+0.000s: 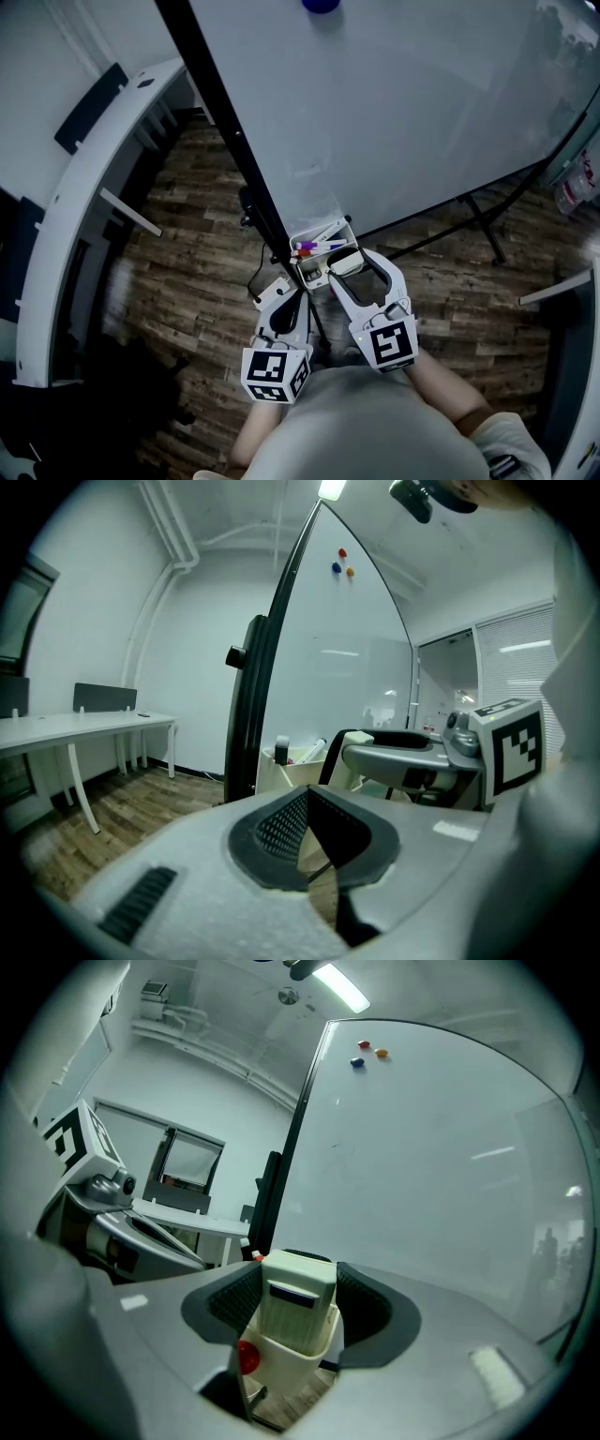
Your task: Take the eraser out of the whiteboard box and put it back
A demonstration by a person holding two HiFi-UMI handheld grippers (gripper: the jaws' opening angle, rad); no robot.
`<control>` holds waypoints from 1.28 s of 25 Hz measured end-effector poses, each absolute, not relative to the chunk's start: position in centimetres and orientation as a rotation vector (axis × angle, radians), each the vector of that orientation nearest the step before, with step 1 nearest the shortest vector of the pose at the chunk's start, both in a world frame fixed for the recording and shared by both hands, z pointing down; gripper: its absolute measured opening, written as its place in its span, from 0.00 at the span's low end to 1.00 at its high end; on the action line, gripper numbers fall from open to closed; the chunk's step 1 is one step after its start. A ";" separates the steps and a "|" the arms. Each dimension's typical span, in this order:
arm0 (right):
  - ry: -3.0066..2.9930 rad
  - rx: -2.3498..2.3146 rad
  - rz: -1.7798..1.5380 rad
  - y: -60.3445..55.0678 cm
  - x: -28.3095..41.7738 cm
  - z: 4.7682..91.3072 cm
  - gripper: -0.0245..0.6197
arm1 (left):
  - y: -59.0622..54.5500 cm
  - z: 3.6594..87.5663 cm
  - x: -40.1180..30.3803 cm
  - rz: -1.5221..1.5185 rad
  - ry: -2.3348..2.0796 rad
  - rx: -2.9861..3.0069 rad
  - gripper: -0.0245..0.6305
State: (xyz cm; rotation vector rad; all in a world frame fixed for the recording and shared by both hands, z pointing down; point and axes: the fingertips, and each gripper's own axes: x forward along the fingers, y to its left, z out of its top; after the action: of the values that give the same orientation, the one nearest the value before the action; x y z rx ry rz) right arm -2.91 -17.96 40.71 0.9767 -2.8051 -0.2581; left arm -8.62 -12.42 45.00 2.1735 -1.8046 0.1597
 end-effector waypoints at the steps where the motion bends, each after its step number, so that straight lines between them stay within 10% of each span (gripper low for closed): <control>1: -2.806 0.981 -0.266 -17.9 -2.9 40.5 0.44 | -12.4 44.9 -8.6 0.159 -1.802 2.176 0.04; 32: -2.844 1.235 -0.418 -14.3 -1.4 32.4 0.44 | -10.6 42.8 -8.2 0.162 -1.654 2.331 0.04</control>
State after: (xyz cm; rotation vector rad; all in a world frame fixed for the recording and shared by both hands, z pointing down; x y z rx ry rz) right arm -1.36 -14.31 32.38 1.2346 -2.8439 -0.4179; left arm -8.21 -10.61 42.83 2.3307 -1.6538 0.1620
